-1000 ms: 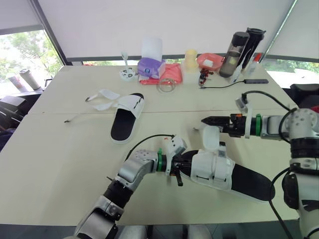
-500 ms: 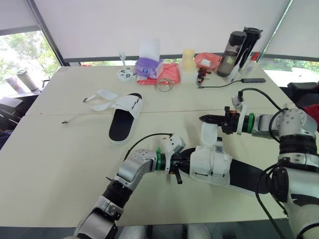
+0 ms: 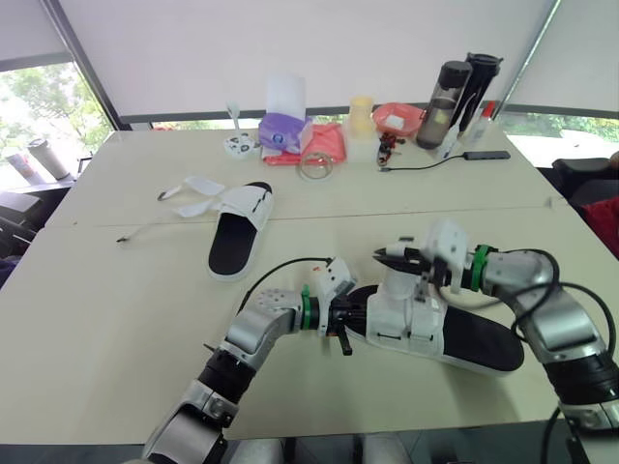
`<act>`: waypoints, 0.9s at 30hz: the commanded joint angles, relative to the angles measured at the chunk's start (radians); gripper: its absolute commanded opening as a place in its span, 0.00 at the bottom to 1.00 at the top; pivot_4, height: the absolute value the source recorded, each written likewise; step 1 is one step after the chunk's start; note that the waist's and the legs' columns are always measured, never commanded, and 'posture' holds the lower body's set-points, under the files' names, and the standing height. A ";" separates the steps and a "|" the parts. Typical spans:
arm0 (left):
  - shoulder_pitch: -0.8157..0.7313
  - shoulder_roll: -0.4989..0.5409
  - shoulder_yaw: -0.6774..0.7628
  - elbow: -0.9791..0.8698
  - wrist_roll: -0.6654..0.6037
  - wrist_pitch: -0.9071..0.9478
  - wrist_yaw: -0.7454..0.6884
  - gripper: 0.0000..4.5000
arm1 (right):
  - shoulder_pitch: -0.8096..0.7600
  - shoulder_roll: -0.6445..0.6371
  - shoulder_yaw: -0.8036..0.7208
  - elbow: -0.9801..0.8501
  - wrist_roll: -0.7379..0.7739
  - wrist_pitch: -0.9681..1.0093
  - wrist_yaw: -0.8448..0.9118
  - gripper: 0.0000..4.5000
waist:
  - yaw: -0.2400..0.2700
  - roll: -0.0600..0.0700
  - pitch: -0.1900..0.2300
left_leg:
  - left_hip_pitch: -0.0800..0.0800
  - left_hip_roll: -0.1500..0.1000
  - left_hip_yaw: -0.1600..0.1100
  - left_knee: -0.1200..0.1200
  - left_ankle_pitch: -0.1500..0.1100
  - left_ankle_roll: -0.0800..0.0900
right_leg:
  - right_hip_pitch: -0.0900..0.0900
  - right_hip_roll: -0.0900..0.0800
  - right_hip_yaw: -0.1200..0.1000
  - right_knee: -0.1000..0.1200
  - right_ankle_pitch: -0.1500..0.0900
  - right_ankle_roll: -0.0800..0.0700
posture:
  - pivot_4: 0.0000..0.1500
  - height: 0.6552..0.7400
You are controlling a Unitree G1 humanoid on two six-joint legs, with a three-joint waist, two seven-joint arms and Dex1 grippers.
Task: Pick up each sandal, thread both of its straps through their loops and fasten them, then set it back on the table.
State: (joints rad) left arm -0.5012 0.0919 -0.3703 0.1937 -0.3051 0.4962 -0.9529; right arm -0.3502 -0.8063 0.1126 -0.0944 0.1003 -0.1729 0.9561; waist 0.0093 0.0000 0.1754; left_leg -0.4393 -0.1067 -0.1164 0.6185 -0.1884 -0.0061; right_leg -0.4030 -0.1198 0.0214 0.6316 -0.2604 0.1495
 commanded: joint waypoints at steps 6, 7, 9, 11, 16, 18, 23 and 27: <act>0.020 0.014 0.007 0.002 -0.001 0.021 0.003 0.00 | 0.011 -0.079 -0.037 0.180 -0.359 -0.801 -0.178 0.01 | 0.002 0.000 0.000 | 0.006 0.000 0.000 -0.001 0.000 0.000 | 0.005 0.000 0.000 0.000 0.000 0.000 | 1.00 1.00; 0.020 0.014 0.006 0.002 -0.002 0.022 0.002 0.00 | 0.013 -0.077 -0.058 0.197 -0.430 -0.891 -0.231 0.01 | 0.002 0.000 0.000 | 0.007 0.000 0.000 -0.002 0.000 0.000 | 0.007 0.000 0.000 0.000 0.000 -0.001 | 1.00 1.00; 0.017 0.014 0.004 0.004 -0.004 0.025 0.000 0.00 | 0.030 -0.071 -0.077 0.208 -0.526 -0.990 -0.299 0.01 | 0.003 -0.001 0.000 | 0.011 0.000 0.000 -0.004 0.000 0.000 | 0.010 0.000 0.001 -0.001 0.000 -0.001 | 1.00 1.00; 0.014 0.014 0.004 0.005 -0.008 0.031 -0.004 0.00 | 0.044 -0.064 -0.082 0.206 -0.595 -1.044 -0.349 0.01 | 0.003 -0.001 0.000 | 0.013 0.000 -0.001 -0.005 0.000 0.000 | 0.012 0.000 0.001 -0.001 -0.001 -0.001 | 1.00 1.00; 0.008 0.011 0.007 0.005 -0.018 0.050 -0.012 0.00 | 0.035 -0.052 -0.110 0.208 -0.776 -1.052 -0.475 0.01 | 0.003 0.000 0.000 | 0.014 0.000 -0.001 -0.005 0.000 -0.001 | 0.012 0.001 0.001 -0.001 -0.001 -0.002 | 1.00 1.00; 0.006 0.011 0.011 0.003 -0.022 0.057 -0.013 0.00 | 0.033 -0.044 -0.123 0.201 -0.828 -1.036 -0.532 0.01 | 0.003 0.000 0.000 | 0.014 0.000 -0.001 -0.005 0.000 -0.001 | 0.012 0.001 0.002 -0.001 -0.002 -0.004 | 1.00 1.00; 0.005 0.007 0.017 0.000 -0.032 0.071 -0.010 0.00 | 0.028 -0.037 -0.132 0.186 -0.889 -0.986 -0.645 0.23 | 0.001 0.000 0.000 | 0.014 0.000 -0.001 -0.005 0.001 -0.001 | 0.012 0.001 0.002 0.000 -0.002 -0.004 | 1.00 1.00; 0.005 0.001 0.028 0.002 -0.039 0.082 -0.007 0.00 | 0.021 -0.037 -0.171 0.148 -0.971 -0.996 -0.792 0.65 | -0.002 0.000 0.000 | 0.015 0.001 -0.001 -0.005 0.001 -0.002 | 0.012 0.001 0.003 0.000 -0.003 -0.005 | 1.00 1.00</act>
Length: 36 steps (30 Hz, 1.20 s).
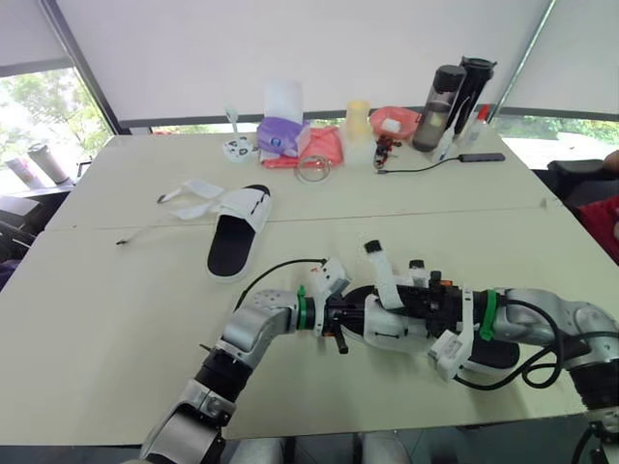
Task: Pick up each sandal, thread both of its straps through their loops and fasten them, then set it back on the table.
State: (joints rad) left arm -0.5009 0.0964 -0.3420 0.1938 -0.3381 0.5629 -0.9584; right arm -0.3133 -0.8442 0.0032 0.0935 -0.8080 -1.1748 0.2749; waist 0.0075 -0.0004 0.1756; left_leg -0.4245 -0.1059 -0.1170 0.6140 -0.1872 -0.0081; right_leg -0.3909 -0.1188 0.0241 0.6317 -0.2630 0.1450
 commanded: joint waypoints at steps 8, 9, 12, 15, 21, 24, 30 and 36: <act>0.000 -0.009 0.010 0.012 -0.008 0.026 0.003 0.00 | 0.048 -0.045 -0.063 -0.092 -0.036 -0.105 -0.237 0.99 | 0.004 0.000 0.000 | 0.000 0.000 0.000 -0.001 0.000 0.000 | 0.000 0.000 0.000 0.000 0.000 0.000 | 1.00 1.00; -0.001 -0.009 0.010 0.013 -0.008 0.026 0.003 0.00 | 0.060 -0.050 -0.063 -0.096 -0.030 -0.106 -0.236 0.99 | 0.003 0.000 0.000 | 0.000 0.000 0.000 -0.001 0.000 0.000 | 0.000 0.000 0.000 0.000 0.000 0.000 | 1.00 1.00; -0.003 -0.008 0.010 0.018 -0.007 0.026 0.002 0.00 | 0.087 -0.065 -0.065 -0.098 0.008 -0.092 -0.225 0.99 | 0.003 0.000 0.000 | 0.000 0.000 0.000 0.000 0.000 0.000 | 0.000 0.000 0.001 0.000 0.000 0.000 | 1.00 1.00; -0.005 -0.003 0.015 0.020 -0.008 0.026 0.001 0.00 | 0.173 -0.122 -0.099 -0.087 0.146 -0.030 -0.186 0.99 | 0.007 0.000 0.000 | 0.000 0.000 0.000 0.000 0.000 0.000 | 0.001 0.000 0.001 0.000 0.000 -0.001 | 1.00 1.00; 0.003 0.020 0.022 0.010 -0.010 0.025 0.000 0.00 | 0.425 -0.248 -0.097 -0.341 0.899 0.534 0.090 0.99 | -0.002 -0.001 0.000 | 0.000 0.001 0.000 0.000 0.000 0.000 | 0.002 0.000 0.001 -0.001 -0.002 -0.004 | 1.00 1.00; 0.007 0.027 0.021 0.000 -0.016 0.030 -0.003 0.00 | 0.532 -0.306 -0.172 -0.528 1.327 0.949 0.176 0.99 | 0.000 -0.001 0.000 | 0.001 0.001 0.000 0.000 0.000 0.001 | 0.002 0.000 0.001 -0.001 -0.002 -0.004 | 1.00 1.00; 0.000 0.027 0.005 -0.006 -0.016 0.022 -0.012 0.00 | 0.653 -0.369 -0.384 -0.699 2.429 1.595 0.107 0.99 | 0.007 -0.003 0.001 | -0.002 0.003 0.000 0.001 -0.001 0.002 | 0.002 -0.002 0.000 -0.002 -0.003 -0.005 | 1.00 1.00; -0.010 0.034 -0.031 -0.004 0.030 -0.036 -0.020 0.00 | 0.721 -0.282 -0.329 -0.751 2.691 1.785 0.017 0.99 | 0.007 -0.003 0.001 | -0.004 0.004 0.001 0.001 -0.002 0.004 | 0.002 -0.003 -0.001 -0.008 -0.003 -0.006 | 1.00 1.00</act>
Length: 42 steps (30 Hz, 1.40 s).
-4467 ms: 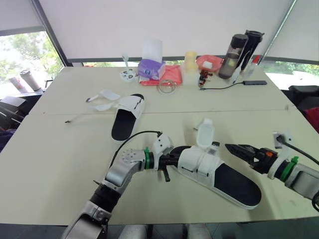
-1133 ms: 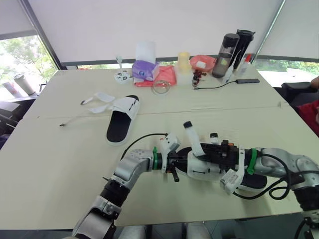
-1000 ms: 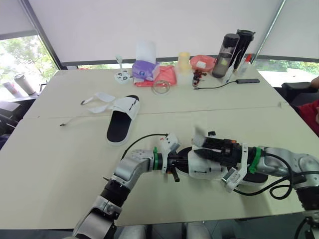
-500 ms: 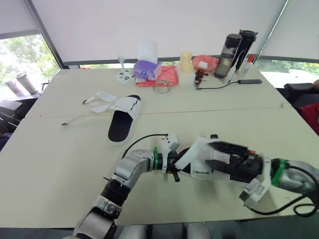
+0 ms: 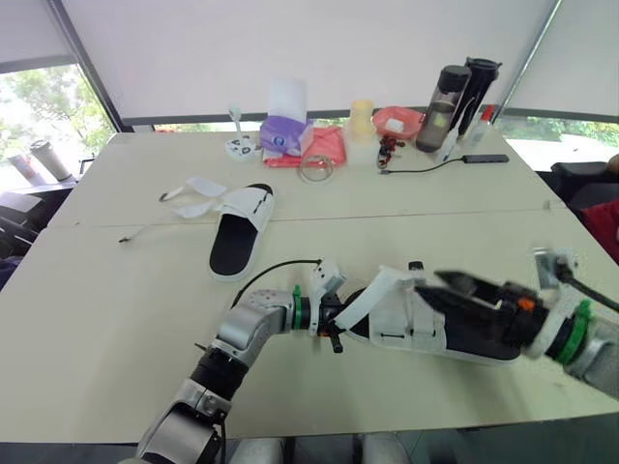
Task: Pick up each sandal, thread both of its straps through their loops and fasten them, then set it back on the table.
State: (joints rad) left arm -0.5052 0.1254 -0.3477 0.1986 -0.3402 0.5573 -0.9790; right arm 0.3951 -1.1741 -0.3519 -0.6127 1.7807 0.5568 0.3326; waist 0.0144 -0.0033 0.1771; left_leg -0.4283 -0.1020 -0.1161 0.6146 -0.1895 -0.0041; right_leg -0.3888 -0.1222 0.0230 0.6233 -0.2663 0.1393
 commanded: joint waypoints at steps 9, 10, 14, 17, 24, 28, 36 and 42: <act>-0.001 0.003 -0.033 -0.013 0.049 -0.055 0.002 0.00 | -0.087 0.249 0.209 -0.025 -0.131 0.117 -0.129 0.99 | 0.001 0.000 -0.001 | -0.001 -0.001 0.001 0.000 -0.001 0.001 | 0.001 0.000 0.000 -0.004 0.001 0.000 | 1.00 1.00; -0.001 0.003 -0.033 -0.014 0.050 -0.055 0.001 0.00 | -0.106 0.267 0.224 -0.015 -0.155 0.125 -0.133 0.99 | 0.001 -0.001 -0.001 | -0.001 -0.001 0.001 0.000 -0.001 0.001 | 0.001 0.001 0.000 -0.004 0.001 0.000 | 1.00 1.00; 0.002 0.003 -0.032 -0.015 0.050 -0.053 0.002 0.00 | -0.190 0.342 0.275 0.026 -0.213 0.149 -0.148 0.99 | 0.000 -0.001 -0.001 | -0.001 -0.001 0.000 0.000 -0.001 0.001 | 0.001 0.002 0.000 -0.004 0.001 0.000 | 1.00 1.00; 0.005 0.002 -0.031 -0.016 0.051 -0.051 0.002 0.00 | -0.216 0.380 0.288 0.040 -0.236 0.172 -0.139 0.99 | 0.001 -0.002 -0.001 | -0.001 -0.001 0.000 0.000 -0.001 0.001 | 0.001 0.002 0.000 -0.004 0.001 0.001 | 1.00 1.00; 0.008 0.002 -0.026 -0.010 0.051 -0.044 0.004 0.00 | -0.274 0.445 0.299 0.061 -0.243 0.209 -0.138 0.99 | 0.001 -0.002 -0.002 | 0.000 -0.001 0.000 0.000 -0.001 0.001 | 0.001 0.003 0.000 -0.004 0.001 0.001 | 1.00 1.00; 0.009 0.000 -0.025 -0.011 0.049 -0.040 0.005 0.00 | -0.305 0.485 0.316 0.078 -0.276 0.223 -0.140 0.70 | 0.001 -0.002 -0.002 | 0.000 -0.001 0.000 0.000 -0.001 0.001 | 0.000 0.002 0.000 -0.004 0.001 0.001 | 1.00 1.00; 0.013 -0.002 -0.020 -0.013 0.047 -0.033 0.011 0.00 | -0.283 0.494 0.266 0.045 -0.264 0.244 -0.121 0.02 | 0.001 -0.002 -0.002 | 0.000 -0.001 0.000 -0.001 -0.001 0.001 | 0.000 0.002 0.000 -0.004 0.001 0.001 | 1.00 1.00; 0.013 -0.006 -0.019 -0.006 0.047 -0.035 0.011 0.00 | -0.292 0.485 0.184 0.036 -0.191 0.235 -0.099 0.02 | 0.000 -0.002 -0.002 | -0.001 -0.001 0.000 -0.001 -0.001 0.001 | 0.000 0.002 0.000 -0.004 0.001 0.001 | 1.00 1.00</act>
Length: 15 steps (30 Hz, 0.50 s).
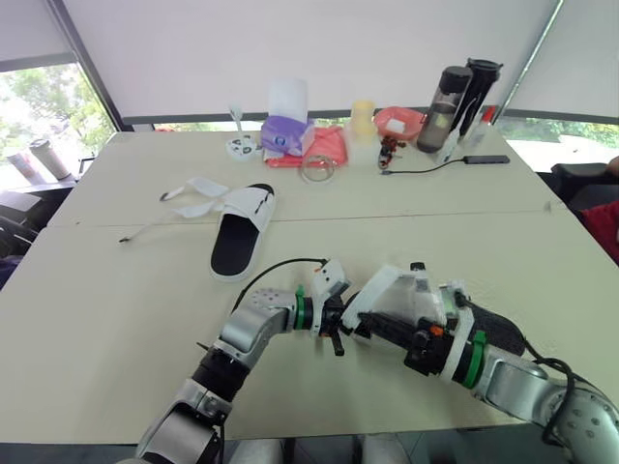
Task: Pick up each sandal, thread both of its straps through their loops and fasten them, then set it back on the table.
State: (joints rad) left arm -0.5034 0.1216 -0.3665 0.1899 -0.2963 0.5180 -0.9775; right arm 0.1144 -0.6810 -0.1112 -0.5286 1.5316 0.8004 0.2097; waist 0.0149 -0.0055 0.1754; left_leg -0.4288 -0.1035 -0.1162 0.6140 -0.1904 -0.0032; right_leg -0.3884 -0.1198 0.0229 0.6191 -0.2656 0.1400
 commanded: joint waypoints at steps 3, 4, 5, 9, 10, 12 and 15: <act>0.009 -0.005 -0.001 0.006 0.006 0.003 0.010 0.00 | 0.003 -0.039 -0.090 -0.064 0.101 0.013 0.057 0.02 | -0.001 0.000 0.000 | 0.000 0.000 0.000 0.000 0.000 0.000 | 0.000 0.000 0.000 0.000 0.000 0.000 | 1.00 1.00; 0.009 -0.004 0.000 0.007 0.006 0.002 0.010 0.00 | 0.011 -0.058 -0.111 -0.064 0.109 0.021 0.075 0.02 | -0.001 0.000 0.000 | 0.000 0.000 0.000 0.000 0.000 0.000 | 0.000 0.000 0.000 0.000 0.000 0.000 | 1.00 1.00; 0.009 -0.004 0.000 0.008 0.007 0.002 0.010 0.00 | 0.016 -0.077 -0.137 -0.057 0.123 0.029 0.090 0.02 | 0.000 0.000 0.000 | 0.000 0.000 0.000 0.000 0.000 0.000 | 0.000 0.000 0.000 0.000 0.000 0.000 | 1.00 1.00; 0.011 -0.001 -0.001 0.010 0.008 0.001 0.007 0.00 | 0.019 -0.142 -0.199 -0.027 0.140 0.055 0.143 0.02 | 0.000 0.000 0.000 | 0.000 0.000 0.000 0.000 0.000 0.000 | 0.000 0.000 0.000 0.000 0.000 0.000 | 1.00 1.00; 0.012 0.000 -0.001 0.010 0.008 0.001 0.007 0.00 | 0.018 -0.151 -0.204 -0.022 0.137 0.060 0.152 0.02 | 0.000 0.000 0.000 | 0.000 0.000 0.000 0.000 0.000 0.000 | 0.000 0.000 0.000 0.000 0.000 0.000 | 1.00 1.00; 0.012 -0.002 -0.003 0.012 0.008 0.000 0.006 0.00 | 0.012 -0.174 -0.206 -0.005 0.122 0.081 0.179 0.02 | 0.000 0.000 0.000 | 0.000 0.000 0.000 0.000 0.000 0.000 | 0.000 0.000 0.000 0.000 0.000 0.000 | 1.00 1.00; 0.011 -0.004 -0.003 0.014 0.010 -0.001 0.008 0.00 | 0.001 -0.177 -0.179 0.029 0.041 0.090 0.196 0.02 | 0.000 0.000 0.000 | 0.000 0.000 0.000 0.000 0.000 0.000 | 0.000 0.000 0.000 0.000 0.000 0.000 | 1.00 1.00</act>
State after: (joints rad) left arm -0.5031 0.1164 -0.3667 0.1942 -0.2954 0.5147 -0.9769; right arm 0.1275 -0.8538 -0.2914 -0.5130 1.6146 0.8893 0.3858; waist 0.0148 -0.0059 0.1756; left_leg -0.4293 -0.1030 -0.1159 0.6136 -0.1904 -0.0032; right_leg -0.3889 -0.1198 0.0227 0.6188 -0.2657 0.1399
